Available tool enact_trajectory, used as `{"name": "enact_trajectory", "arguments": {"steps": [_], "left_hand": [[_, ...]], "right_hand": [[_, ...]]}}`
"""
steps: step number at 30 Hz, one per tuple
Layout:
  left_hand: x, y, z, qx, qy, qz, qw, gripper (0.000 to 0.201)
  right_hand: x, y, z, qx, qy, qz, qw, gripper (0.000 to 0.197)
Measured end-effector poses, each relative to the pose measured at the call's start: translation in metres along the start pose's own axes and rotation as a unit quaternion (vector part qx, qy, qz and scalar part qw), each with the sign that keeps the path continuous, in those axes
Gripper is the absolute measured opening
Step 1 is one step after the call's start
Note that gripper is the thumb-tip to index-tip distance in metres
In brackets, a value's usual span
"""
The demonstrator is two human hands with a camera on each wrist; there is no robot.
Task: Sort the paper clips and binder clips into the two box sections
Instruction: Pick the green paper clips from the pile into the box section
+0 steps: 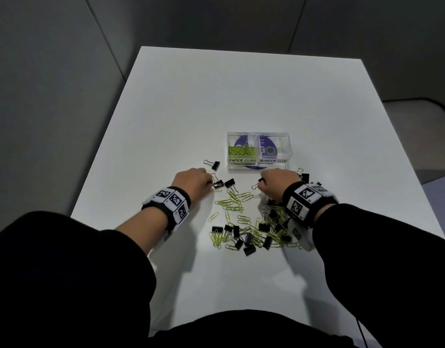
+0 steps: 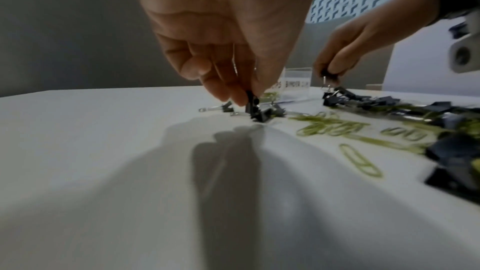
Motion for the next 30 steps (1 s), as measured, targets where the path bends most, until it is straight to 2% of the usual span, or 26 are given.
{"name": "enact_trajectory", "arguments": {"steps": [3,6,9,12,17,22,25,30], "left_hand": [[0.009,-0.003,0.009,-0.016,0.014,0.025,0.999,0.031],[0.010,-0.002,0.000,0.028,0.002,0.003,1.000,0.039],[0.014,-0.003,-0.031,0.141,0.006,0.021,0.990,0.046],[0.028,-0.009,-0.053,0.184,-0.021,0.065,0.981,0.055],[0.033,-0.014,-0.058,0.173,-0.060,0.063,0.981,0.045],[0.040,0.001,-0.051,0.172,-0.028,0.075,0.982,0.039],[0.046,0.013,-0.049,0.179,-0.010,0.086,0.980,0.045],[0.056,0.023,-0.039,0.178,0.008,0.148,0.973,0.054]], "right_hand": [[0.006,-0.010,-0.008,0.031,-0.028,0.026,0.999,0.020],[0.000,-0.011,-0.011,0.033,-0.087,-0.035,0.995,0.026],[0.002,-0.001,0.010,-0.047,-0.115,-0.058,0.991,0.031],[0.016,0.005,0.035,-0.117,-0.081,-0.034,0.989,0.038],[0.028,0.000,0.043,-0.110,-0.057,-0.023,0.992,0.029],[0.044,0.023,0.049,-0.151,-0.070,-0.002,0.986,0.028],[0.052,0.036,0.047,-0.162,-0.054,0.017,0.985,0.037],[0.052,0.042,0.050,-0.161,-0.013,0.023,0.987,0.046]]}}
Point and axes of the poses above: each hand's wrist, its own y-axis away from the middle knuckle, its own x-axis out of the palm, z = x × y, the point moved 8 cm from there along -y, towards the middle knuckle, and after that the axes turned 12 degrees about x, right-handed, at the moved point
